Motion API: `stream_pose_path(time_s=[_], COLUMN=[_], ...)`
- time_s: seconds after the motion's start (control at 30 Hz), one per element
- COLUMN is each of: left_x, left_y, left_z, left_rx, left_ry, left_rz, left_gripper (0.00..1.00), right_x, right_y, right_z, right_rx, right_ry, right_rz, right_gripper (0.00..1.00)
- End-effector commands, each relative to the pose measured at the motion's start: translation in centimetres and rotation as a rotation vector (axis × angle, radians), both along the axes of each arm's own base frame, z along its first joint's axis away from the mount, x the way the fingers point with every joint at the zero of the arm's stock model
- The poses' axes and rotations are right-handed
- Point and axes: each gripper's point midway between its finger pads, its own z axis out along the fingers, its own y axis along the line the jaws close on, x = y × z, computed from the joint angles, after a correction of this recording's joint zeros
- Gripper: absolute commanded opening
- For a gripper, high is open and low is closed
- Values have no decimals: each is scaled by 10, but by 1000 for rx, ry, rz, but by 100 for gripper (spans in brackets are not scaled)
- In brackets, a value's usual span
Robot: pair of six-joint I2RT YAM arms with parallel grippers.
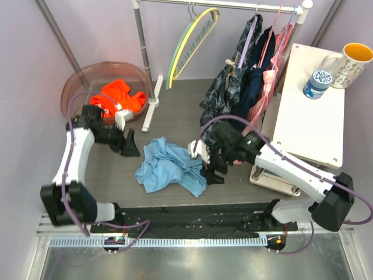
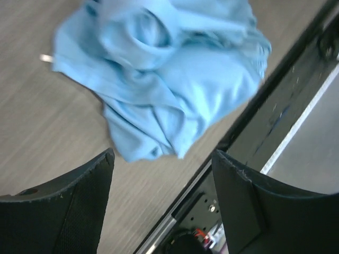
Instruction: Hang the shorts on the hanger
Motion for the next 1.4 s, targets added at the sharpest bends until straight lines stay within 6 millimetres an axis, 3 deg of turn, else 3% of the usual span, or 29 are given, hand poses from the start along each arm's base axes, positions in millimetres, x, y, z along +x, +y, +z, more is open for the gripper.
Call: stream_pose_path(time_s=[0.0,0.07,0.1,0.17,0.3,0.43,0.57,0.67,0.77,0.8,0.87,0.9,0.97,1.0,1.17,1.23,1.37], left_x=[-60,-73,-84,-87,-75,-72,-63,-60,-62,-60,-56,-57,-60,-50,-41,-37,-40], left_y=[-4,-4,-4,-2,6,12,8,-1,-23,-26,-37,-40,-50,-51,-78,-83,-80], left_z=[-23,-31,-42,-51,-66,-85,-93,-92,-83,-80,-78,-80,-88,-89,-89,-94,-97], left_rx=[38,54,54,77,159,215,209,208,191,189,200,207,231,266,270,298,324], left_ry=[-89,-125,-111,-148,-218,-188,-185,-194,-250,-271,-315,-319,-322,-367,-460,-472,-416], left_rz=[-223,-267,-290,-309,-295,-330,-331,-363,-433,-437,-443,-454,-485,-480,-474,-462,-412], left_gripper=[70,63,63,64,73,75,77,79,81,82,82,82,81,80,79,72,43], right_x=[-7,-7,-11,-16,-12,-6,-6,-13,-14,-13,-6,-4,0,0,-3,-4,-6], right_y=[28,38,37,48,47,55,60,53,46,45,46,46,46,46,45,45,48], right_z=[-32,-45,-58,-68,-100,-113,-125,-143,-156,-157,-156,-154,-151,-150,-137,-132,-118], right_rx=[9,8,-12,5,-47,-41,-45,-85,-114,-115,-113,-111,-116,-116,-87,-79,-54], right_ry=[-98,-124,-122,-168,-282,-352,-415,-427,-431,-438,-464,-471,-478,-478,-474,-470,-457], right_rz=[106,123,132,173,232,261,299,337,345,338,296,282,252,244,227,228,214], right_gripper=[70,64,63,63,71,75,79,78,67,55,39,21,3,1,1,1,1])
